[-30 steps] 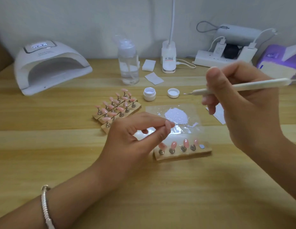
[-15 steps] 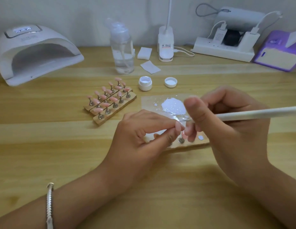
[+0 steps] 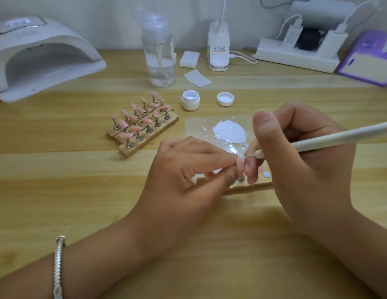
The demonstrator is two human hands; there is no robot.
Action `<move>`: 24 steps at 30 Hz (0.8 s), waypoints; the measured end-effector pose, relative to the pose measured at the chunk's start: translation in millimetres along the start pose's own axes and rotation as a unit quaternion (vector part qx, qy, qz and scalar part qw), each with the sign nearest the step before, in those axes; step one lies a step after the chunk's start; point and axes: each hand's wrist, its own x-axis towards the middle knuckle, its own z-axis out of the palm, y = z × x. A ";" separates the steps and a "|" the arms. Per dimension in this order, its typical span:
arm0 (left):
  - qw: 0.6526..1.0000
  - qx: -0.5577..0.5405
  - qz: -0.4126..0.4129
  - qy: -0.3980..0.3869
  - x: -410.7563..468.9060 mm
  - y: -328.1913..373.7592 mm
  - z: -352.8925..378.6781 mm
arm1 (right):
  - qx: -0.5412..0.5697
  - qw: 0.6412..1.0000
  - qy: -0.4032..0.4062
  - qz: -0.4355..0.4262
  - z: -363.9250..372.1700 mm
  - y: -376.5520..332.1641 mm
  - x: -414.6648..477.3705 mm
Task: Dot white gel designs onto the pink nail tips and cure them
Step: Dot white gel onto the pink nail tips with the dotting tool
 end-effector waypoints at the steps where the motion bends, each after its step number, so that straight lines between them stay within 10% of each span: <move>1: 1.000 0.007 0.002 0.000 -0.1 0.8 0.0 | 0.003 1.000 -0.001 0.000 0.2 0.4 -0.1; 24: 1.000 0.031 -0.005 0.004 -1.3 2.3 -0.6 | 0.029 0.997 0.063 -0.018 2.7 -11.1 -0.2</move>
